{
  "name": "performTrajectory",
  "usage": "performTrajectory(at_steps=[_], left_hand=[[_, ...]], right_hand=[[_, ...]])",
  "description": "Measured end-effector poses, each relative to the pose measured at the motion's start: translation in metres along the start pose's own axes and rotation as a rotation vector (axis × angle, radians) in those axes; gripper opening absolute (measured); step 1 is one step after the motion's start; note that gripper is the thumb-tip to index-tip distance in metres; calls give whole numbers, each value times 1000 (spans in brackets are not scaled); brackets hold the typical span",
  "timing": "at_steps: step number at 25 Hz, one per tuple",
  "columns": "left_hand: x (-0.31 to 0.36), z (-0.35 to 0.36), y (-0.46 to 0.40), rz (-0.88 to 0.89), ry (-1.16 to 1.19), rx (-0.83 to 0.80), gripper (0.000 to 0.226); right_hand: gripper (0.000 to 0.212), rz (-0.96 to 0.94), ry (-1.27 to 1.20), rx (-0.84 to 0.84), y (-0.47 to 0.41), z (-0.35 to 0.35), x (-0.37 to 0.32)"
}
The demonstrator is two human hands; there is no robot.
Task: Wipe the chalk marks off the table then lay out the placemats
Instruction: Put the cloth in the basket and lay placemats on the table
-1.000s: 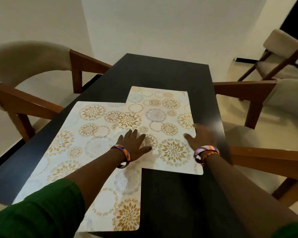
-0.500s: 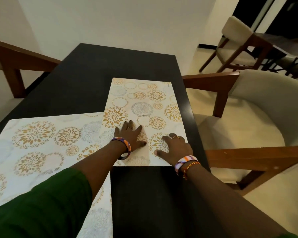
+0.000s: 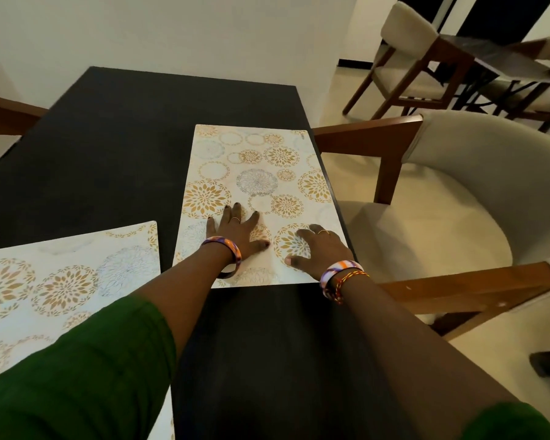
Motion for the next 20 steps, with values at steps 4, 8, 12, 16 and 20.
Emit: performTrajectory(at_steps=[4, 8, 12, 16, 20], left_hand=[[3, -1, -14, 13, 8, 5, 76], [4, -2, -21, 20, 25, 7, 76], [3, -1, -24, 18, 39, 20, 76], [3, 0, -26, 19, 45, 36, 75], [4, 0, -26, 23, 28, 41, 75]], right_hand=[[70, 15, -16, 3, -13, 0, 7], [70, 31, -30, 13, -20, -1, 11], [70, 30, -23, 8, -24, -2, 11], [70, 30, -25, -4, -24, -5, 12], [70, 29, -20, -5, -25, -4, 13]])
Point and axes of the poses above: each hand's wrist, its own y-axis away from the middle knuckle, its own z-axis out of the palm, x = y × z, the point moved 4 cm from there along -y, towards the middle knuckle, and after that the axes turned 9 degrees about y, right-handed, at the moved point
